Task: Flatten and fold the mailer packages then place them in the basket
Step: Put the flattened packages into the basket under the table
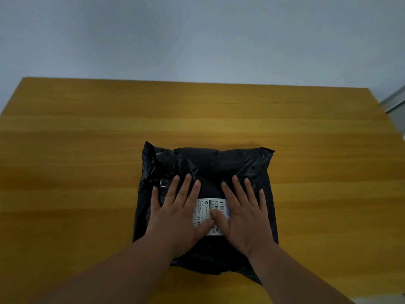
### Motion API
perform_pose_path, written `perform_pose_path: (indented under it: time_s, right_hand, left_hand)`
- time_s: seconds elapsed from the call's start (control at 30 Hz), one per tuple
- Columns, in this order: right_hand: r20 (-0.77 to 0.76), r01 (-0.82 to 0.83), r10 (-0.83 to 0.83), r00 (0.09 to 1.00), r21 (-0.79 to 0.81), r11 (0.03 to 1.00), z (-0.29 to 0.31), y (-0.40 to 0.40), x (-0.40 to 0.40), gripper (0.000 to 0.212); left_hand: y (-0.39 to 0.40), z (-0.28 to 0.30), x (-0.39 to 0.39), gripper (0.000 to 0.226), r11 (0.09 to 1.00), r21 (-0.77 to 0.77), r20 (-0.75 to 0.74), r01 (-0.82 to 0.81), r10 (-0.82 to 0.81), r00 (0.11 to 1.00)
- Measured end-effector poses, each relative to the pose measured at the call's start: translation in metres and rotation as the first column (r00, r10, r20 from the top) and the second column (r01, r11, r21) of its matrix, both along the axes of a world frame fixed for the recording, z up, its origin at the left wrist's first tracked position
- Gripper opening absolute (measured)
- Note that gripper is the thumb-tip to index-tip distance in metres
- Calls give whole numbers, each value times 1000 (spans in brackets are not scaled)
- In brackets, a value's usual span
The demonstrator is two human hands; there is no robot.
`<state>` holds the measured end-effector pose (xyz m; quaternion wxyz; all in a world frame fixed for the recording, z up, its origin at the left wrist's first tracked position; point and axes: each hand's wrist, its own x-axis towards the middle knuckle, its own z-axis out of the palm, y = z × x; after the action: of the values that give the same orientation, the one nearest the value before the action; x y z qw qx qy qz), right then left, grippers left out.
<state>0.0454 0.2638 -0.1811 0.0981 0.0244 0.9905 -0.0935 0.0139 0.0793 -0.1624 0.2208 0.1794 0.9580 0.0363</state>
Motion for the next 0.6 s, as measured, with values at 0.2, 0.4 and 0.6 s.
perform_pose_path:
  time_s: [0.2,0.4,0.6]
  right_hand:
    - [-121,11,-5,993,44,999,27,2,-20,76]
    - [-77,-48,47,996,-5,999,32,-5,-54,73]
    - [95,-14,9,995,49,999,7,9,-64,91]
  left_hand:
    - [1,26,-18,83,997,60,-119,-58,65,991]
    - [5,19,-57,68,997,67,-195,-28,41,980]
    - [1,-5,-69,75,997,44,-92,-67,70,993]
